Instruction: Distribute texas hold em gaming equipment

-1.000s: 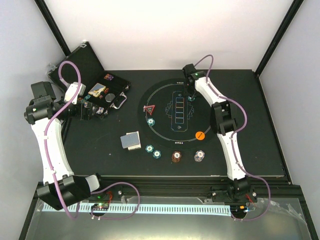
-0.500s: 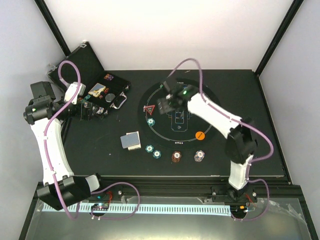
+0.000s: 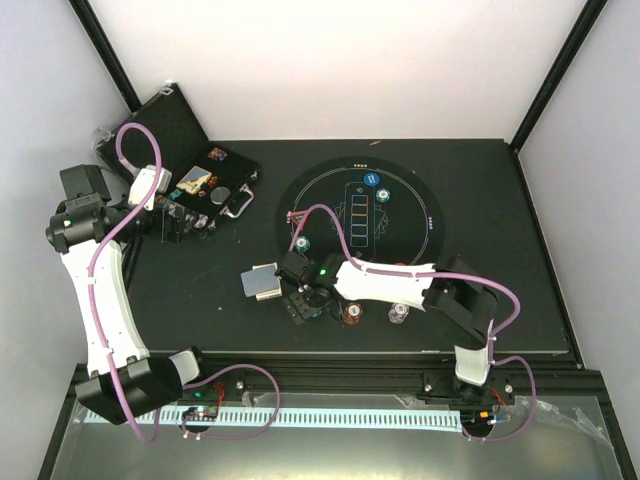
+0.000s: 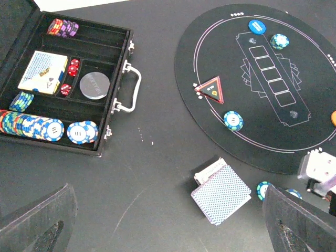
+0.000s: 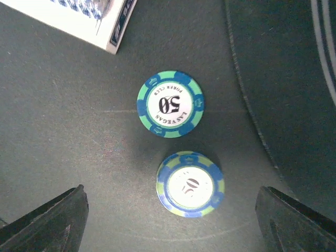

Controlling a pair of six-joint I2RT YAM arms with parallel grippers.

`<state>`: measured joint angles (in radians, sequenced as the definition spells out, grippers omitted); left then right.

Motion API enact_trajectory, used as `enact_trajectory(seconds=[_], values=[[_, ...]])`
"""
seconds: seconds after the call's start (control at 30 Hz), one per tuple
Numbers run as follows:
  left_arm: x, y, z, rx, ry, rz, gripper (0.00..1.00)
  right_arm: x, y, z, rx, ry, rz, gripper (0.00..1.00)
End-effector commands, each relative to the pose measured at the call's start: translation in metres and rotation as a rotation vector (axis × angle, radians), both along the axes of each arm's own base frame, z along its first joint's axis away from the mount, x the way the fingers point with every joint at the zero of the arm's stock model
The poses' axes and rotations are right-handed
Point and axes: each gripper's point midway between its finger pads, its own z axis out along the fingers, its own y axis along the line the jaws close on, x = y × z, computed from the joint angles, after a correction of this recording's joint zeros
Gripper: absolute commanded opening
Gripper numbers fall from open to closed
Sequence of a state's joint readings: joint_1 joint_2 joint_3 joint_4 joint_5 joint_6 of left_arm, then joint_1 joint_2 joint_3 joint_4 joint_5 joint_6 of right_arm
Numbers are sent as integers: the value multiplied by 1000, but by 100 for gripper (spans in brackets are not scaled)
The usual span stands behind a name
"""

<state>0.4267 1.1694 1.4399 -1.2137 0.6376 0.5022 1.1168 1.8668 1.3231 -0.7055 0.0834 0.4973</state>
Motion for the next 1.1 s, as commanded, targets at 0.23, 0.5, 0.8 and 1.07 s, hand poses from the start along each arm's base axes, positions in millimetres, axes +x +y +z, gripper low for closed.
enact_trajectory(seconds=[0.23, 0.5, 0.8, 1.07], values=[[-7, -5, 18, 3, -45, -16, 99, -4, 11, -38, -38, 36, 4, 83], [-4, -4, 19, -6, -44, -15, 99, -7, -4, -46, -76, 38, -10, 73], [-4, -4, 18, -2, -44, -14, 99, -12, -15, -47, -86, 47, -19, 55], [-4, -3, 19, 4, -46, -12, 99, -11, -12, -42, -77, 43, -15, 26]])
